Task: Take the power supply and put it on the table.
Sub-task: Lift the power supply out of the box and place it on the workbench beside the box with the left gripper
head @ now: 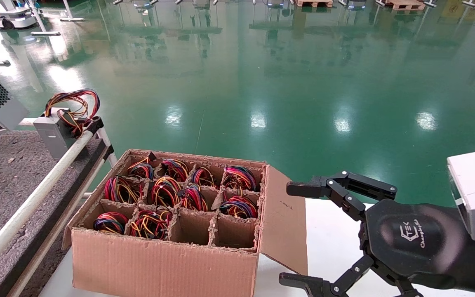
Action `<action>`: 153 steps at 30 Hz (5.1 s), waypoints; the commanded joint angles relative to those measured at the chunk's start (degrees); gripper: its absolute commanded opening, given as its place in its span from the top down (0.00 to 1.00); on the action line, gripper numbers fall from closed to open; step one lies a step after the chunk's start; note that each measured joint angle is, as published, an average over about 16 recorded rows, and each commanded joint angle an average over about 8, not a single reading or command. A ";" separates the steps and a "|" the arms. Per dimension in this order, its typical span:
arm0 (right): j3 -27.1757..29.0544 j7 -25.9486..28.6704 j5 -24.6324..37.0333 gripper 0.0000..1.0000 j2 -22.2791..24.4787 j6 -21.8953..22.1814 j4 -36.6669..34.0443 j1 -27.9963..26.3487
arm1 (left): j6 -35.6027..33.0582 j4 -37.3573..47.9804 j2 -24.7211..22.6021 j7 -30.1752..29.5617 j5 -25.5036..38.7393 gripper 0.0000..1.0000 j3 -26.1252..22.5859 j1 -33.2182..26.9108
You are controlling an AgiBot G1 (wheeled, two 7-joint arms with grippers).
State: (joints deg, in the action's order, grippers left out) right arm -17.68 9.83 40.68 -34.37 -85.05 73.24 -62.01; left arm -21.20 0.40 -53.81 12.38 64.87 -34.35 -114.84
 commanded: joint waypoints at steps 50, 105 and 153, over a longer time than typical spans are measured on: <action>-0.11 -0.06 -0.07 0.00 0.05 0.05 -0.01 -0.02 | -1.82 -0.97 -0.85 5.01 -1.26 1.00 0.90 8.97; -0.21 -0.12 -0.15 0.00 0.08 0.08 -0.05 -0.05 | -22.11 21.18 -2.62 13.79 2.47 1.00 -1.97 -3.46; -0.25 -0.14 -0.20 0.00 0.10 0.11 -0.07 -0.05 | -22.60 34.56 -7.97 29.57 -5.01 0.00 0.94 -6.27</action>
State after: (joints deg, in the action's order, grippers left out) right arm -17.93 9.69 40.49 -34.27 -84.94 73.17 -62.06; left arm -43.80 34.97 -61.79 41.96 59.84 -33.42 -121.12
